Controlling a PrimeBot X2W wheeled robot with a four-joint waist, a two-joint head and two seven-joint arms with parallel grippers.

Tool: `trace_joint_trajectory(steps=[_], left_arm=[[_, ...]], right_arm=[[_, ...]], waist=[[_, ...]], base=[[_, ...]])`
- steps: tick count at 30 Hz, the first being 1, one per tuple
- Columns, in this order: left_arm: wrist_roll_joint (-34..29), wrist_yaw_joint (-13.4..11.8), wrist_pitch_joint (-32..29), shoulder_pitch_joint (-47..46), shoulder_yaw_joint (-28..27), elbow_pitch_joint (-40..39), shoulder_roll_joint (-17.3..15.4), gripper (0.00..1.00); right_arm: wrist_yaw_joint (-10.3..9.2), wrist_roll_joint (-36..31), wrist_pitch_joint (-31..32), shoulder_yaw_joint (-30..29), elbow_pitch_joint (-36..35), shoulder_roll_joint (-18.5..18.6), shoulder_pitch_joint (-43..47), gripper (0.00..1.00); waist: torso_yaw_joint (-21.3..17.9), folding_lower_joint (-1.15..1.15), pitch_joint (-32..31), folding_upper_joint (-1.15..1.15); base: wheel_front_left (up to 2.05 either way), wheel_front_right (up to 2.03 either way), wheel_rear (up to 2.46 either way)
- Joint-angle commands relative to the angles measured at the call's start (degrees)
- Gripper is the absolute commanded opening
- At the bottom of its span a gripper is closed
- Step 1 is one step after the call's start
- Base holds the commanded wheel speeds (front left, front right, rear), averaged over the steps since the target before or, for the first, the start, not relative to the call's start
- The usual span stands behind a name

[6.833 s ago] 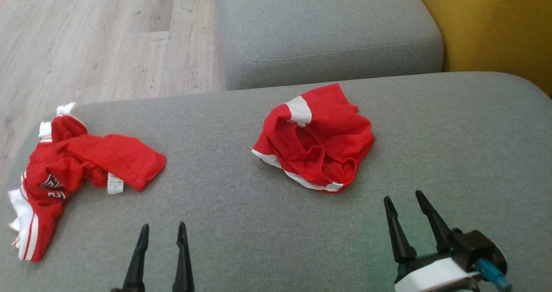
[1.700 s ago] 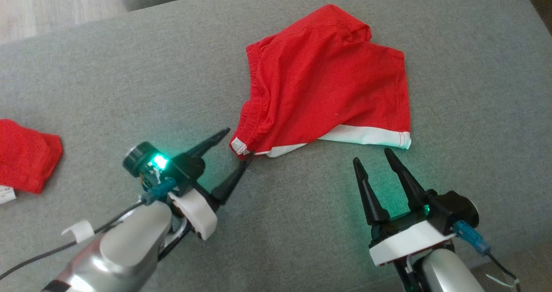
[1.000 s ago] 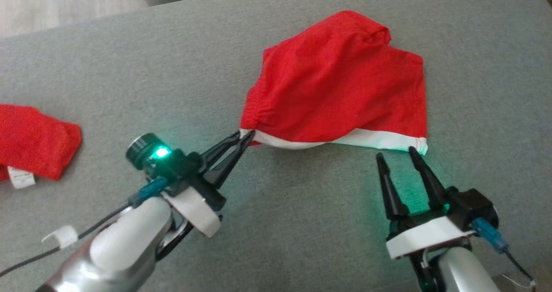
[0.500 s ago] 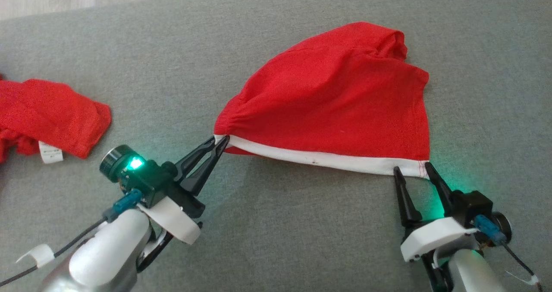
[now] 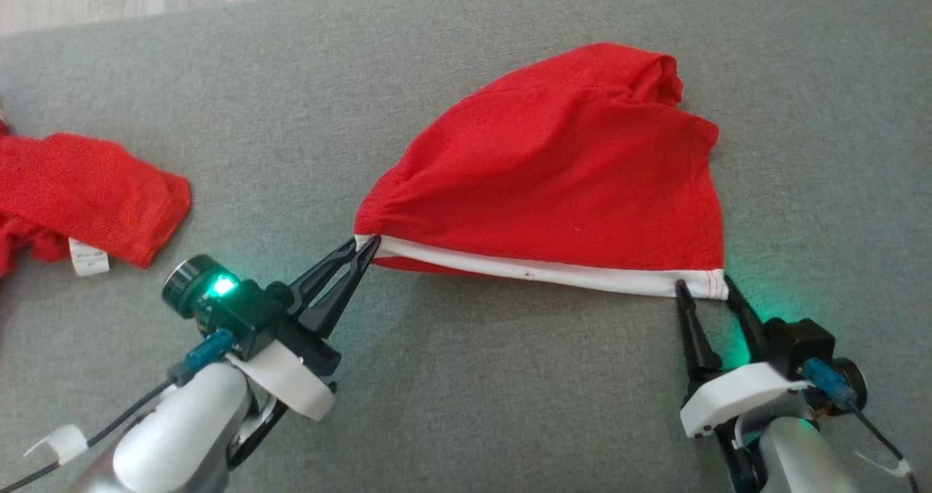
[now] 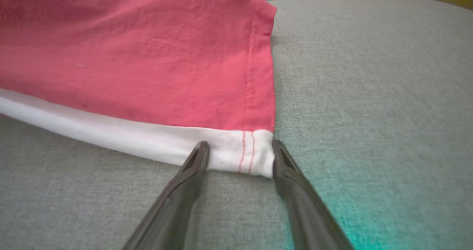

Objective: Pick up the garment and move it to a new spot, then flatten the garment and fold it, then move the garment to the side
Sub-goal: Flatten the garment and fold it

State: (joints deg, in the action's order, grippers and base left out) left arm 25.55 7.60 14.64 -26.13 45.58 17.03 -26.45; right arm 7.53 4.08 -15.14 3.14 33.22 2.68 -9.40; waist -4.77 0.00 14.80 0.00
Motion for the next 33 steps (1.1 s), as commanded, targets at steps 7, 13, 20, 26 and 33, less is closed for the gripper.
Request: trace_joint_trajectory(steps=[7, 13, 20, 26, 33], left_arm=[[-1.2, -0.1, 0.4, -0.7, -4.3, -2.6, -1.4, 0.0], [-2.1, -0.1, 0.4, -4.2, -5.7, -7.8, -1.3, 0.0], [-0.8, -0.1, 0.4, -21.3, -1.9, -10.0, -4.1, 0.0], [1.7, -0.1, 0.4, -44.9, 0.7, -2.1, -0.5, 0.0], [-2.8, -0.1, 0.4, -55.9, -7.6, 2.8, 7.3, 0.0]], right_arm=[[-0.04, 1.3, 0.1, 1.9, -2.6, 0.2, 0.5, 0.0], [-0.04, 5.1, 0.1, -1.5, -15.4, 0.2, -2.4, 0.0], [-0.04, 3.8, 0.1, -2.9, -24.1, 0.2, -18.4, 0.0], [-0.04, -1.7, 0.1, -7.8, -21.1, 1.4, -42.6, 0.0], [-0.04, -3.6, 0.1, -10.5, -19.7, 4.4, -57.2, 0.0]], waist=[[-0.8, 0.0, -0.1, 0.0], [-1.5, 0.0, 1.1, 0.0], [-2.2, 0.0, 6.1, 0.0], [-2.2, 0.0, 12.2, 0.0], [-2.6, 0.0, 14.8, 0.0]], base=[[0.0, 0.0, 0.0], [0.0, 0.0, 0.0], [0.0, 0.0, 0.0], [0.0, 0.0, 0.0], [0.0, 0.0, 0.0]])
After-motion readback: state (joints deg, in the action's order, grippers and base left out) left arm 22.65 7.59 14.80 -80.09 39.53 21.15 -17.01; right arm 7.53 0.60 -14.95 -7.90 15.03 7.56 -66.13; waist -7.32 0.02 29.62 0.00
